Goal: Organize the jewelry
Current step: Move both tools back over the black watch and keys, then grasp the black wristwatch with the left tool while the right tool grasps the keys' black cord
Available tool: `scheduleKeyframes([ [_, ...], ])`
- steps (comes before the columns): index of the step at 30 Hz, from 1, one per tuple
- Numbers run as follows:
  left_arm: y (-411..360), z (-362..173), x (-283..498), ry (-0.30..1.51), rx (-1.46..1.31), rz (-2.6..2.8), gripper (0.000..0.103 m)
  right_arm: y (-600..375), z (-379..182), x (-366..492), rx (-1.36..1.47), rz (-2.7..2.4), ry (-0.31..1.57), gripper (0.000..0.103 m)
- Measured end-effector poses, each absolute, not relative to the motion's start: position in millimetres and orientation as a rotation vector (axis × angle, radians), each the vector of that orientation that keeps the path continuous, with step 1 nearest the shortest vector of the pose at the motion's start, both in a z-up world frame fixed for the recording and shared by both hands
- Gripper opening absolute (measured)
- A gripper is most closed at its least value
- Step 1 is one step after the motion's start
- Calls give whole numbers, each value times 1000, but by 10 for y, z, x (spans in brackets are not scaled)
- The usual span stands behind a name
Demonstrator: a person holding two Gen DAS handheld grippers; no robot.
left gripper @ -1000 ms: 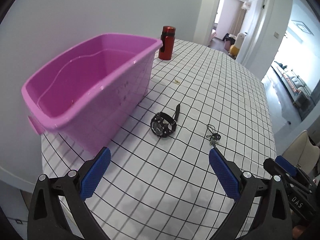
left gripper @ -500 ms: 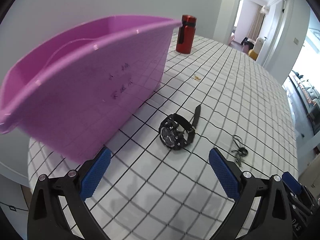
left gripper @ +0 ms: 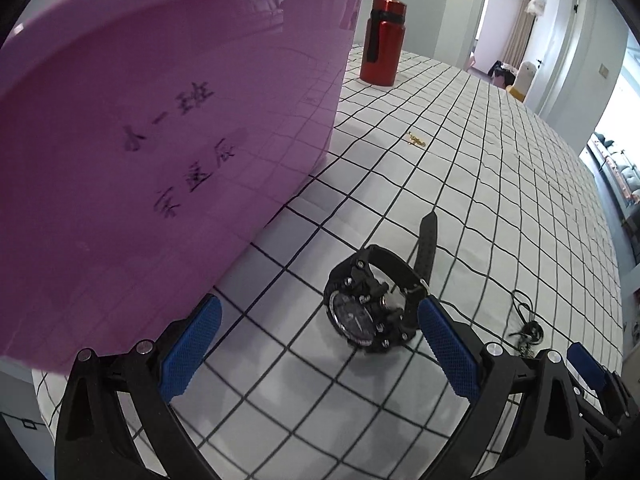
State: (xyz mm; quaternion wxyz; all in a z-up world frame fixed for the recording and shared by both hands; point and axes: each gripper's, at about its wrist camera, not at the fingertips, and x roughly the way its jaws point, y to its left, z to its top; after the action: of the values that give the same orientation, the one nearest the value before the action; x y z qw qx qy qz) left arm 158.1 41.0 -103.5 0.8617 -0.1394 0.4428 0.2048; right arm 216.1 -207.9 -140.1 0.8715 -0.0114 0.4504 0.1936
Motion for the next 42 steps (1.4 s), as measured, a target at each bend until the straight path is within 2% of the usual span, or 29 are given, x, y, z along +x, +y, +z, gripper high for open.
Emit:
scheduleKeyframes([
  [35, 538, -1520, 1902, 1013, -319, 406, 98, -1845, -1742, 2437, -163, 325, 937, 62],
  [37, 498, -1535, 1915, 1018, -279, 411, 98, -1849, -1744, 2431, -164, 329, 931, 60],
  [42, 443, -1534, 1856, 1011, -235, 404, 93, -1801, -1732, 2373, -177, 354, 917, 41],
])
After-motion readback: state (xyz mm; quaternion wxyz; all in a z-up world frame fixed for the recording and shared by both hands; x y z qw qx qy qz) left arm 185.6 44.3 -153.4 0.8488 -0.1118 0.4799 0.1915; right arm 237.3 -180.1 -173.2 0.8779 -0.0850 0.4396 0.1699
